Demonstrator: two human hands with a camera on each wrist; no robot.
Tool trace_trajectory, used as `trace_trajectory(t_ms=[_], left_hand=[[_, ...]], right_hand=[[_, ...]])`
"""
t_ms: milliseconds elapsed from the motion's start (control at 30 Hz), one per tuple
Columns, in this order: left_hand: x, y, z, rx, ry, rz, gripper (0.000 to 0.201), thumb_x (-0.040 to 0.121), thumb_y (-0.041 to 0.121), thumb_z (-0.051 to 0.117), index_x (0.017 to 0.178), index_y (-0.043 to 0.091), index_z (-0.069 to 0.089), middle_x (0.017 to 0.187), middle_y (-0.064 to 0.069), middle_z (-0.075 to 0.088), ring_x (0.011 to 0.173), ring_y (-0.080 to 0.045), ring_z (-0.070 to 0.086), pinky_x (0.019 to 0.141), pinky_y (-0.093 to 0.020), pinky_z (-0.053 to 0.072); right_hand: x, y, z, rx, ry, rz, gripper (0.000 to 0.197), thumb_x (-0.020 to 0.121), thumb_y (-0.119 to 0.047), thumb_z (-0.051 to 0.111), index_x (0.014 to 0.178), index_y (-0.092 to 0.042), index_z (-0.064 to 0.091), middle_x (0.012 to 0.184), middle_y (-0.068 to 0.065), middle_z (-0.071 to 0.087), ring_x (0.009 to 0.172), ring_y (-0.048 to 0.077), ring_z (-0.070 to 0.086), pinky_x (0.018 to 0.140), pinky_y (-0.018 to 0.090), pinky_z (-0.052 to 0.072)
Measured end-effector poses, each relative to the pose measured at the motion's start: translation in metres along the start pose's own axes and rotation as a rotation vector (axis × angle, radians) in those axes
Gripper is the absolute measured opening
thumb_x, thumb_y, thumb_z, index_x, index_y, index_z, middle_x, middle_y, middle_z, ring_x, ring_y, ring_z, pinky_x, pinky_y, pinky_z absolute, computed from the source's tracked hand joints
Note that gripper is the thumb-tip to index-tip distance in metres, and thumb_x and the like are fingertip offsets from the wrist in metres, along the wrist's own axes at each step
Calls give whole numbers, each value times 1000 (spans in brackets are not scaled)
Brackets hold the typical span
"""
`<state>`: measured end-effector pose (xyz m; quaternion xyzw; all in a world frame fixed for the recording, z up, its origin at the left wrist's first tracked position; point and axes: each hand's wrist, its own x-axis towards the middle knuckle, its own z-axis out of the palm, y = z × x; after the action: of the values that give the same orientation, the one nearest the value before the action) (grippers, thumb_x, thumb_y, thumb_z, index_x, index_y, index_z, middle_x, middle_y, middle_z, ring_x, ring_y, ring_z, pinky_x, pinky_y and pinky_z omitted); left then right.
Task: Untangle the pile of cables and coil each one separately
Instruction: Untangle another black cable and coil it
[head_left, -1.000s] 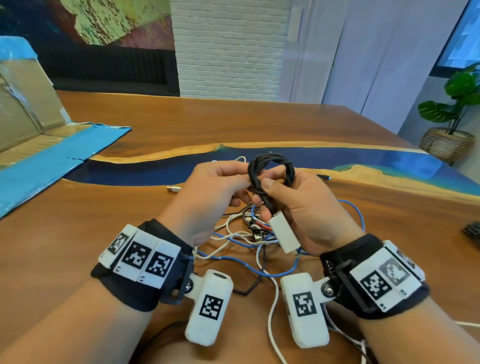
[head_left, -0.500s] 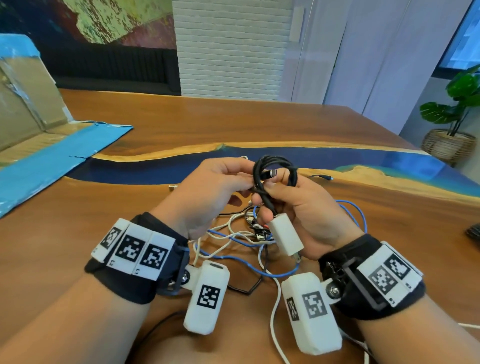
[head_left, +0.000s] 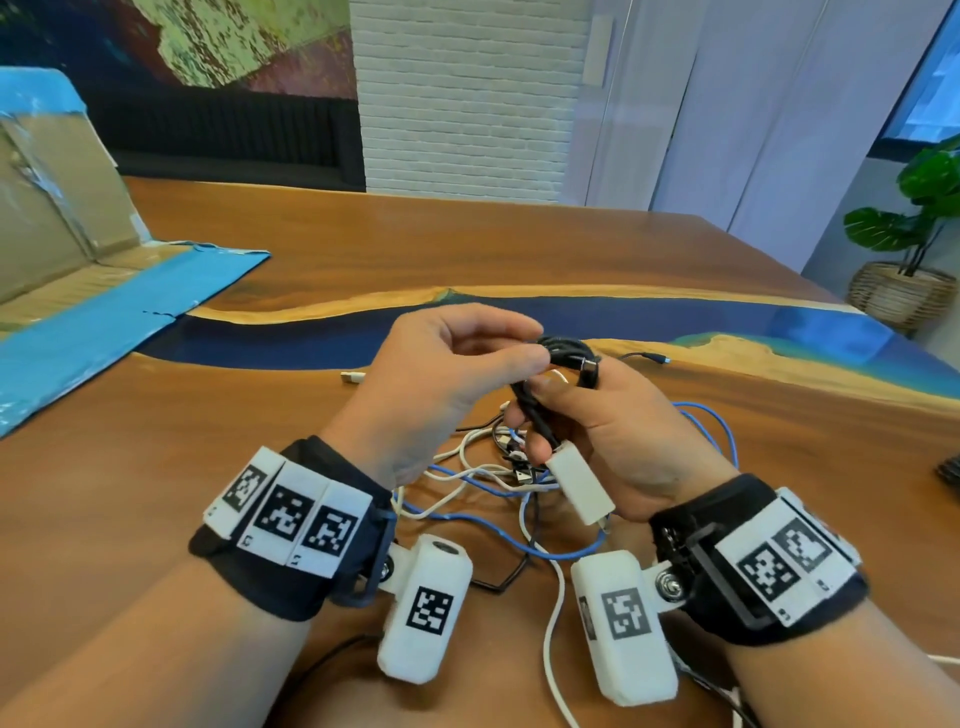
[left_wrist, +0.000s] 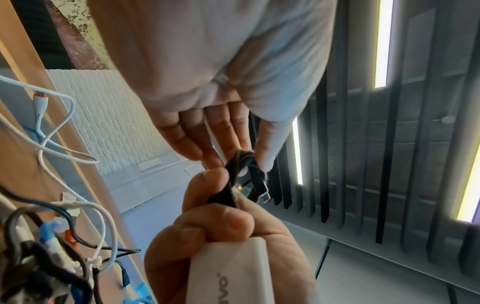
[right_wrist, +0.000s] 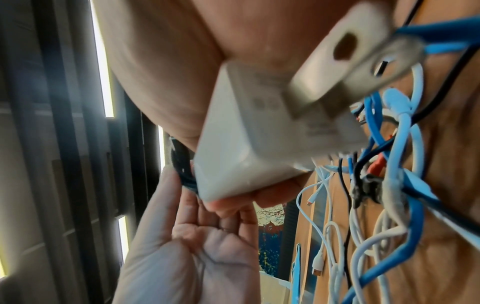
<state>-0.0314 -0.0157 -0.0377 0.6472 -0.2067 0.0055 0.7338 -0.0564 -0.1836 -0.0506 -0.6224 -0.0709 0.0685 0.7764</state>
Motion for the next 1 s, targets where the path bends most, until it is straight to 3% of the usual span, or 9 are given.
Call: trace_trajectory(t_ms=[100, 167, 400, 467, 567, 633, 833, 933, 1000], left_hand=[[2, 0, 1, 52, 99, 33, 15, 87, 6, 76, 101, 10, 75, 84, -18, 76, 75, -11, 69, 64, -20, 51], [5, -2, -1, 52, 158, 24, 14, 92, 11, 72, 106, 14, 72, 81, -14, 76, 72, -12, 66, 60, -21, 46], [10, -5, -6, 19, 251, -25, 12, 101, 12, 60, 108, 13, 70, 74, 2, 72, 64, -13, 63, 56, -24, 48], [10, -5, -6, 19, 238, -28, 14, 101, 11, 60, 111, 8, 70, 76, -2, 71, 65, -15, 64, 57, -23, 49], [10, -6, -6, 21, 217, -39, 14, 101, 10, 59, 108, 9, 72, 78, -6, 70, 67, -16, 63, 57, -22, 48], [11, -5, -8, 39, 178, -54, 15, 101, 11, 59, 103, 13, 74, 76, -5, 69, 70, -18, 62, 59, -23, 48], [9, -1, -12, 122, 62, -72, 19, 101, 9, 59, 101, 13, 77, 82, -9, 68, 77, -15, 61, 65, -26, 48], [10, -3, -13, 148, 30, -75, 19, 101, 10, 59, 102, 14, 78, 81, -7, 69, 77, -15, 62, 64, -26, 48], [10, -5, -13, 158, 27, -83, 20, 101, 13, 59, 103, 16, 79, 82, -5, 71, 78, -14, 63, 70, -32, 50]], right_hand=[[1, 1, 3, 19, -6, 5, 17, 103, -13, 52, 118, -5, 57, 77, 19, 65, 53, 25, 56, 51, 32, 49], [0, -1, 3, 48, -34, 9, 16, 102, -14, 55, 117, -10, 56, 84, 20, 67, 60, 28, 60, 57, 35, 51], [-3, -6, -11, -87, -151, -57, 58, 77, 5, 72, 129, -14, 56, 114, 22, 73, 106, 28, 72, 83, 35, 58], [-3, -11, -17, -173, -133, -42, 56, 79, 3, 77, 128, -17, 60, 110, 24, 73, 99, 28, 72, 78, 34, 58], [-6, -17, -22, -291, -85, 5, 44, 87, -8, 74, 127, -20, 62, 106, 22, 74, 80, 23, 69, 48, 30, 52], [-6, -16, -24, -315, -88, 13, 41, 89, -12, 73, 128, -21, 62, 108, 21, 74, 70, 19, 64, 40, 26, 45], [-6, -16, -26, -176, -106, -24, 37, 84, -22, 66, 121, -18, 68, 103, 16, 72, 70, 24, 62, 39, 25, 41], [-3, -12, -26, -326, -41, -82, 27, 85, -32, 68, 108, -19, 73, 100, 15, 75, 71, 33, 57, 39, 26, 40], [2, -7, -23, -439, 8, -145, 24, 84, -35, 72, 100, -18, 75, 101, 21, 73, 72, 40, 55, 43, 35, 47]])
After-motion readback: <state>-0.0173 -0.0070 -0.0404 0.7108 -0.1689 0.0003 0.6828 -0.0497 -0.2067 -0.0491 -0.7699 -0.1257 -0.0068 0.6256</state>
